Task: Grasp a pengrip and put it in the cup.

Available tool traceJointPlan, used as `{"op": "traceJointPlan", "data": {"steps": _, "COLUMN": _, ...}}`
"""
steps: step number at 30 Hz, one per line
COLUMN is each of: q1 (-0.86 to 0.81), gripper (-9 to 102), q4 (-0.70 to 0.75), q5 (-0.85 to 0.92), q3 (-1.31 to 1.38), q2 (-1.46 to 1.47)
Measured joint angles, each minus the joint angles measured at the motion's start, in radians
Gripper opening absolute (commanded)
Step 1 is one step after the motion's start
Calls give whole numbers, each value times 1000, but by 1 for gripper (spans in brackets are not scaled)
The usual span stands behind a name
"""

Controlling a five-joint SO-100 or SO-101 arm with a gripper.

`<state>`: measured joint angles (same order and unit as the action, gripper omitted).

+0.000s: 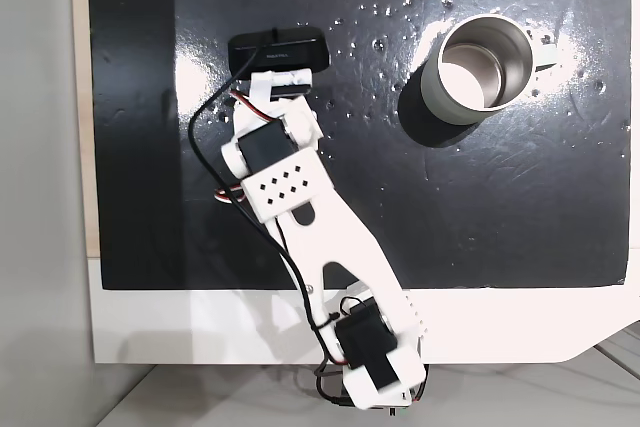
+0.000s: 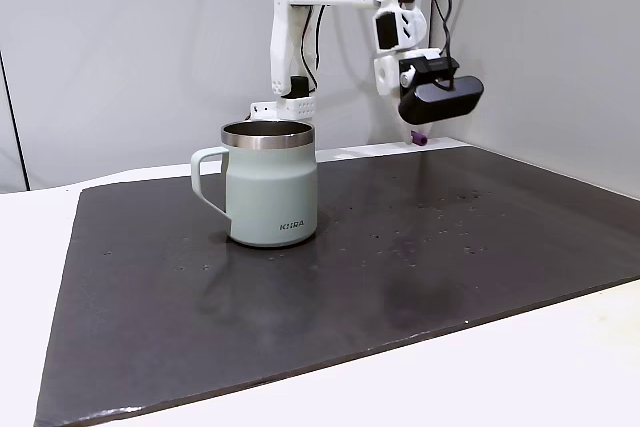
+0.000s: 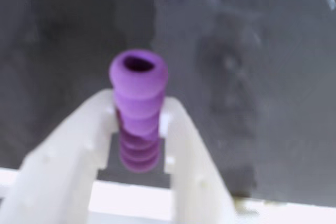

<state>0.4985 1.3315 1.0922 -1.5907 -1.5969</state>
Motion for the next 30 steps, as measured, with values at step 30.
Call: {"op": "traceJointPlan", "data": {"steps": 30, "q1": -584, "gripper": 0, "q4": 2, "q5": -23, "q3": -12, "q2": -341}}
